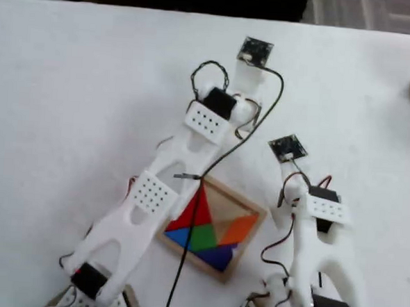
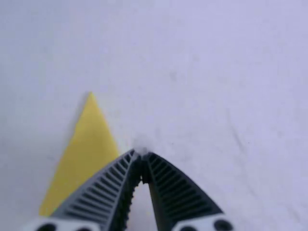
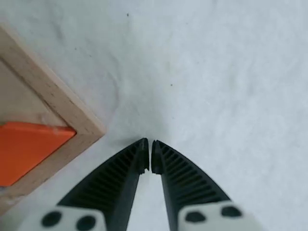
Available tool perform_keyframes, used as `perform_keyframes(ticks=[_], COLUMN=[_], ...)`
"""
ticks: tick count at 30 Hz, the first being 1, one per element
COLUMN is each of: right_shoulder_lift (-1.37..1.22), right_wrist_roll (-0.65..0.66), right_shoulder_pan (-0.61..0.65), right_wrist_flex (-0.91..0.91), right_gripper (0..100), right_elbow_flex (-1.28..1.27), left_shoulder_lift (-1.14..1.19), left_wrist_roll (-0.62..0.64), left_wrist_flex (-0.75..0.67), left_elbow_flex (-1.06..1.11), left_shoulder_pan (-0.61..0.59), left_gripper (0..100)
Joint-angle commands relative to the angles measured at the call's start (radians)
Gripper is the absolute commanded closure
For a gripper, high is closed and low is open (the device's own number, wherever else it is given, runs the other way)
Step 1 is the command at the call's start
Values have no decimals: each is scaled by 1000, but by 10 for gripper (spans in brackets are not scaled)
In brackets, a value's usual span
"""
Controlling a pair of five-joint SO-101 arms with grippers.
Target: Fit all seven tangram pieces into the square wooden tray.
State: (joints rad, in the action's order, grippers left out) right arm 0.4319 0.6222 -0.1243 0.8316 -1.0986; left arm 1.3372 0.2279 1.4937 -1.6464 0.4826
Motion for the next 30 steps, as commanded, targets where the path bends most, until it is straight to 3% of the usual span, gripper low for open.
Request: perform_keyframes(ticks=[1,5,11,13,21,26,30], right_shoulder_lift=[33,33,33,33,33,31,31], right_wrist_roll=[14,14,14,14,14,14,15], right_shoulder_pan=[12,12,12,12,12,12,12], right_wrist_flex=[2,4,4,2,1,1,2], right_gripper=[981,981,981,981,981,981,981], right_elbow_flex=[-8,-9,-9,-9,-9,-9,-9], left_shoulder_lift=[-102,-110,-197,-219,-504,-647,-650], left_wrist_roll=[12,14,46,44,41,48,48], left_wrist_flex=[-5,64,285,295,287,14,-345], left_elbow_flex=[-17,-17,-14,17,609,870,1023], left_shoulder_pan=[-15,-53,2,7,-28,-33,-28], left_gripper=[982,984,984,984,983,981,981])
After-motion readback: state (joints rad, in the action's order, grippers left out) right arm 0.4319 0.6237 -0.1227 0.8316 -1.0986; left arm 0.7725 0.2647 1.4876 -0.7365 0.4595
